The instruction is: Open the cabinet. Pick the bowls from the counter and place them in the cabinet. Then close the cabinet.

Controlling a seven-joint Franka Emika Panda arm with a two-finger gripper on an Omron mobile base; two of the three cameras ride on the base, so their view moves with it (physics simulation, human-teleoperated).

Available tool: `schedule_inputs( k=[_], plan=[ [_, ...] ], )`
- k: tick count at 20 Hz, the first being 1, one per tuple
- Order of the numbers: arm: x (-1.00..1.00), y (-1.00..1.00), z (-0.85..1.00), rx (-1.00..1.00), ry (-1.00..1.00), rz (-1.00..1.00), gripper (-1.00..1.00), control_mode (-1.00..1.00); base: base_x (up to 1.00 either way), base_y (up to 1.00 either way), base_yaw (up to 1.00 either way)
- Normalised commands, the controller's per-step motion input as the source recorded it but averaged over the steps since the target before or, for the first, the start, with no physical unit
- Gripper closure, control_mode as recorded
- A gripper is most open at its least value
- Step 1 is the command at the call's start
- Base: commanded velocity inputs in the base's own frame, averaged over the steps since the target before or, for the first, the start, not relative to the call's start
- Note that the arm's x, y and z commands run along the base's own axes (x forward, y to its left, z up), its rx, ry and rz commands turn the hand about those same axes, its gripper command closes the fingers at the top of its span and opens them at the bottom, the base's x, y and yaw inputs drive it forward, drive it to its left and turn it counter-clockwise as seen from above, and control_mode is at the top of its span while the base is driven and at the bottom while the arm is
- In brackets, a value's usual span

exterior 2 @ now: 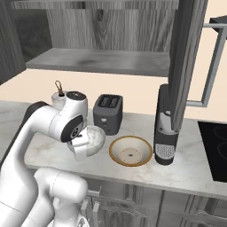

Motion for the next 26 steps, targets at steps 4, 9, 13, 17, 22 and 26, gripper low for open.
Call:
schedule_inputs(
  k=[4,9,13,17,22,26],
  plan=[
    [0.33,0.00,-0.32,0.00,0.04,0.00,-1.00,-1.00,0.00,0.00,0.00],
    [0.33,0.00,-0.18,0.00,0.00,0.00,-1.00,-1.00,0.00,0.00,0.00],
    [0.42,0.05,-0.21,0.00,0.01,0.00,-1.00,-1.00,0.00,0.00,0.00],
    [0.40,0.00,-0.16,0.00,0.06,0.00,-1.00,-1.00,0.00,0.00,0.00],
    [0.41,0.00,-0.12,0.00,0.02,0.00,-1.00,-1.00,0.00,0.00,0.00],
    [0.22,0.00,-0.18,0.00,0.03,0.00,-1.00,-1.00,0.00,0.00,0.00]
  ],
)
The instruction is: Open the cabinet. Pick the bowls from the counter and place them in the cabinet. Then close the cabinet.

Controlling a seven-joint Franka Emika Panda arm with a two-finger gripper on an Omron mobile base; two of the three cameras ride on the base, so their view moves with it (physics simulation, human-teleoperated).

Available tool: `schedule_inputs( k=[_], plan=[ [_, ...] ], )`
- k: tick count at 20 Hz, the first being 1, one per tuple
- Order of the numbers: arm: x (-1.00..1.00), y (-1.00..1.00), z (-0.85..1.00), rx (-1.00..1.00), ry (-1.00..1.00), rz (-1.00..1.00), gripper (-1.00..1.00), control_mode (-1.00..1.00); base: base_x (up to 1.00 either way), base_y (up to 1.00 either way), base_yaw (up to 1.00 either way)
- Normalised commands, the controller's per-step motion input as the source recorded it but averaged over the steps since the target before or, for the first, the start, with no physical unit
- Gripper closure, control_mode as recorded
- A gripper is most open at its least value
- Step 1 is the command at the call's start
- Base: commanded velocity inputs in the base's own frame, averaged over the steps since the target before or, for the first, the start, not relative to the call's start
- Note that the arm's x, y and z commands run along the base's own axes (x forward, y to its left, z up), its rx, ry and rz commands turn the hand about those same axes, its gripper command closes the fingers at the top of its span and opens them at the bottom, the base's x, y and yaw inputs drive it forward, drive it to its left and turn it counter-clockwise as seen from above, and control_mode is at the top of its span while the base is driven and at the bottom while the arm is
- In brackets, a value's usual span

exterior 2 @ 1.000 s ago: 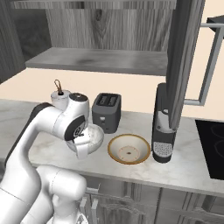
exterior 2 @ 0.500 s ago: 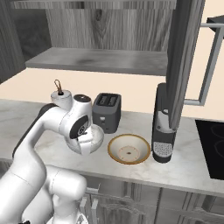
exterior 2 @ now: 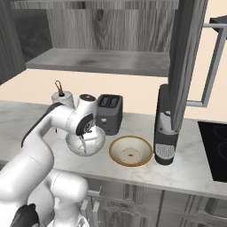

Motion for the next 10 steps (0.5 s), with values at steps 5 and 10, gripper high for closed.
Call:
schedule_inputs(
  k=[5,10],
  plan=[
    [0.01,-0.04,-0.31,0.00,0.02,0.00,-1.00,-1.00,0.00,0.00,0.00],
    [0.00,-0.04,-0.34,0.00,0.03,0.00,-1.00,-1.00,0.00,0.00,0.00]
  ],
)
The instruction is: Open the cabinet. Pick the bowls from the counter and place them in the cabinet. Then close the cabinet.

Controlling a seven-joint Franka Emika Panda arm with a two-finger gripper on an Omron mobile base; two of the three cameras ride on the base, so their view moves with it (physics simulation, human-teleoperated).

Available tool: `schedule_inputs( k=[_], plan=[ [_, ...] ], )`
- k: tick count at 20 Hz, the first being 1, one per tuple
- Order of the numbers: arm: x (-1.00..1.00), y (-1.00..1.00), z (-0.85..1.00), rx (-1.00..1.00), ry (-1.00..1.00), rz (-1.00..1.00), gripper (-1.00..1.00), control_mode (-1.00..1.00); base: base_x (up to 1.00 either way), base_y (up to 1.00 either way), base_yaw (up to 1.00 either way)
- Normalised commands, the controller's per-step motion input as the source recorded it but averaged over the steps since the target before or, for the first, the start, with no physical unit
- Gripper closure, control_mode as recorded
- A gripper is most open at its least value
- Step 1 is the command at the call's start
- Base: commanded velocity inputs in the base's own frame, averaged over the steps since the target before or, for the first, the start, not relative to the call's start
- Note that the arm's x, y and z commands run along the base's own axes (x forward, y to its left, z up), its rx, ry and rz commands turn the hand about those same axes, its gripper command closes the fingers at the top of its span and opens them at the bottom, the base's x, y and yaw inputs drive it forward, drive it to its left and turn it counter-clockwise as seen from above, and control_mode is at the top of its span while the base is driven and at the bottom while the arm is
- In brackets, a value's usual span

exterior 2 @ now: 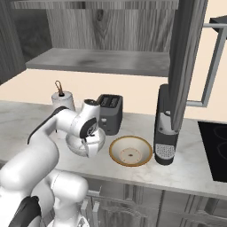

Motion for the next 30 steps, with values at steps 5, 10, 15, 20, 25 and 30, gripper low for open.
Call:
schedule_inputs(
  k=[5,10,15,20,25,30],
  plan=[
    [0.03,0.00,-0.29,0.00,-0.01,0.00,-1.00,-1.00,0.00,0.00,0.00],
    [0.19,0.00,-0.16,0.00,-0.07,0.00,-1.00,-1.00,0.00,0.00,0.00],
    [0.29,0.00,-0.22,0.00,-0.04,0.00,-1.00,-1.00,0.00,0.00,0.00],
    [0.37,0.00,-0.30,0.00,-0.01,0.00,-1.00,-1.00,0.00,0.00,0.00],
    [0.32,0.04,-0.30,0.00,0.00,0.00,1.00,-1.00,0.00,0.00,0.00],
    [0.02,0.01,-0.22,0.00,0.00,0.00,1.00,-1.00,0.00,0.00,0.00]
  ],
)
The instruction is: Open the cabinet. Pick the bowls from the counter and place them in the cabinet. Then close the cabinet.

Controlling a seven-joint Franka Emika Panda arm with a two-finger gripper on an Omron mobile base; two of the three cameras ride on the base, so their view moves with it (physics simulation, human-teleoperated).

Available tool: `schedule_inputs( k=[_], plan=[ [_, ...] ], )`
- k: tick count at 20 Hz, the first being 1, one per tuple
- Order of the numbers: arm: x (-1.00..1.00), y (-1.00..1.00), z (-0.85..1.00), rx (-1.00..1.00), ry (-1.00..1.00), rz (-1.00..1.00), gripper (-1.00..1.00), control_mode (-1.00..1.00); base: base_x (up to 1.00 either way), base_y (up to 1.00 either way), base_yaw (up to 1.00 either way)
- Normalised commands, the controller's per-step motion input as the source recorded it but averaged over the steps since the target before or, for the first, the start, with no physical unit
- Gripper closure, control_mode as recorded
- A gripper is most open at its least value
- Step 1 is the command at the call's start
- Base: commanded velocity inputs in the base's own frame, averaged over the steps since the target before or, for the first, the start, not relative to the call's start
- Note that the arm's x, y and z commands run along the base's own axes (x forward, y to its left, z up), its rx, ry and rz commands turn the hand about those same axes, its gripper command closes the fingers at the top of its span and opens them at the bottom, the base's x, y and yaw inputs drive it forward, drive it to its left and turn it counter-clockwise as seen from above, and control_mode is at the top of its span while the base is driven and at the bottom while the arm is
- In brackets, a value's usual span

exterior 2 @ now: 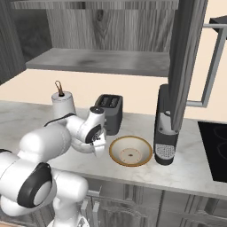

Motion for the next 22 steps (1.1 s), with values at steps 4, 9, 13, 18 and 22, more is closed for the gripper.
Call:
schedule_inputs(
  k=[4,9,13,18,22],
  plan=[
    [-0.12,0.00,-0.44,0.02,0.00,0.00,1.00,-1.00,0.00,0.00,0.00],
    [-0.81,-0.10,-0.15,0.01,-0.14,-0.03,1.00,-1.00,0.00,0.00,0.00],
    [-0.81,-0.23,0.67,0.05,-0.28,-0.11,1.00,-1.00,0.00,0.00,0.00],
    [-0.91,-0.18,0.92,0.08,-0.24,-0.09,1.00,-1.00,0.00,0.00,0.00],
    [-0.98,-0.04,0.84,0.08,-0.09,-0.09,1.00,-1.00,0.00,0.00,0.00]
  ],
)
